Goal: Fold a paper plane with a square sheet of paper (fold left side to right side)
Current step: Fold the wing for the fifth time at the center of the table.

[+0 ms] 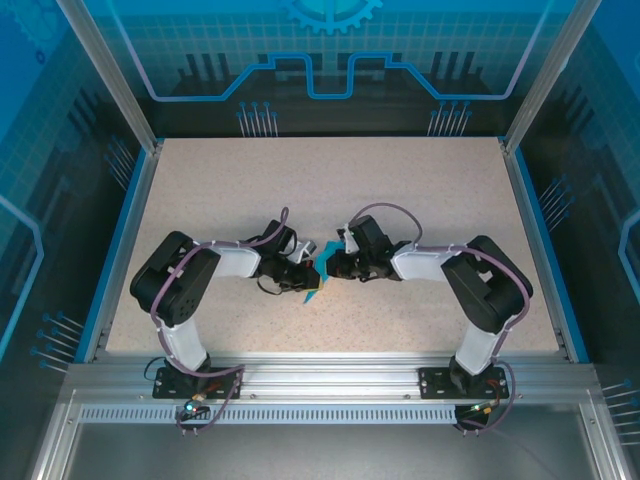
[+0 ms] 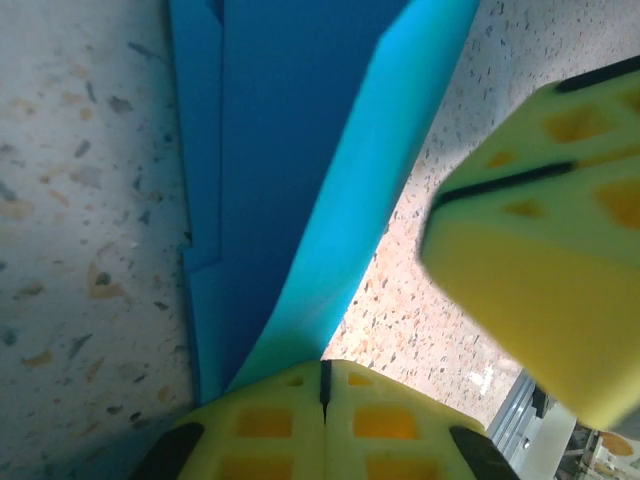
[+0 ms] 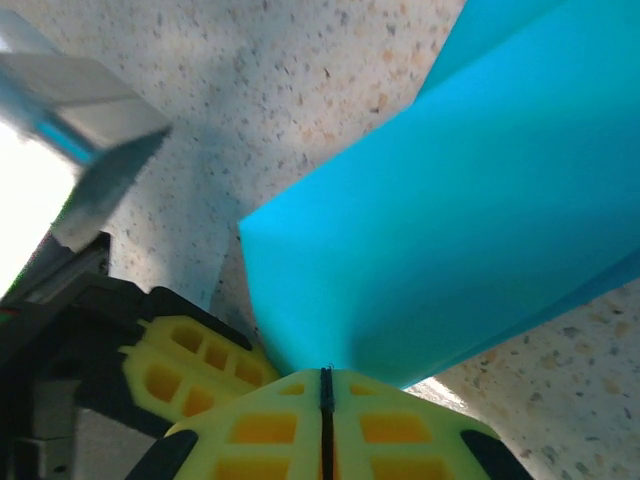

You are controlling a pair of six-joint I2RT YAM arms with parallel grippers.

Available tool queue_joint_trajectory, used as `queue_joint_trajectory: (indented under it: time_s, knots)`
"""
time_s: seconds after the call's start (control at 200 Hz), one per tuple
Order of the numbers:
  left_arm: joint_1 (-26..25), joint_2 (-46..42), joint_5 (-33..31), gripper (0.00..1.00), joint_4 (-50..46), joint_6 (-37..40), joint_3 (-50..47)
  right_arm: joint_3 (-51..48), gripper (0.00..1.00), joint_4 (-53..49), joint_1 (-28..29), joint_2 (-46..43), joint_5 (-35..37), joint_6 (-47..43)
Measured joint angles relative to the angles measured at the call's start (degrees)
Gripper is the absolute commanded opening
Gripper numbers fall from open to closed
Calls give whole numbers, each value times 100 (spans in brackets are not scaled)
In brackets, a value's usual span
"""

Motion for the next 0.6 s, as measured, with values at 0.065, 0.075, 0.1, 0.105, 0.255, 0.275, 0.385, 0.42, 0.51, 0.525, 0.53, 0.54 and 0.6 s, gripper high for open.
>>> queue_joint_trajectory:
  time_s: [0.065, 0.075, 0.1, 0.105, 0.255, 0.275, 0.385, 0.42, 0.51, 0.525, 0.53, 0.54, 0.6]
  knots:
    - [0, 0, 0, 0, 0, 0, 0, 2, 9, 4, 22, 79, -9, 0]
    - [0, 0, 0, 0, 0, 0, 0, 2, 9, 7, 26, 87, -13, 0]
    - [0, 4, 2, 0, 2, 0, 0, 2, 9, 4, 35, 107, -11, 0]
    - [0, 4, 2, 0, 2, 0, 0, 2, 9, 7, 37, 109, -11, -2]
    - [17, 20, 50, 0, 13, 2, 0, 153, 9, -74, 52, 219, 28, -9]
    - [17, 20, 52, 0, 13, 2, 0, 190, 8, -87, 55, 236, 42, -13]
    - [17, 20, 57, 0, 13, 4, 0, 378, 8, -201, 55, 321, 116, -66]
    - [17, 20, 57, 0, 13, 4, 0, 426, 8, -258, 55, 343, 155, -85]
    - [17, 20, 57, 0, 13, 4, 0, 538, 8, -417, 55, 417, 249, -160]
    - [17, 20, 57, 0, 13, 4, 0, 557, 8, -448, 55, 426, 256, -168]
    - [17, 20, 57, 0, 13, 4, 0, 560, 8, -455, 55, 428, 258, -170]
    - [17, 20, 57, 0, 13, 4, 0, 573, 8, -476, 55, 437, 273, -181]
    - [17, 20, 57, 0, 11, 4, 0, 627, 8, -566, 55, 483, 328, -225]
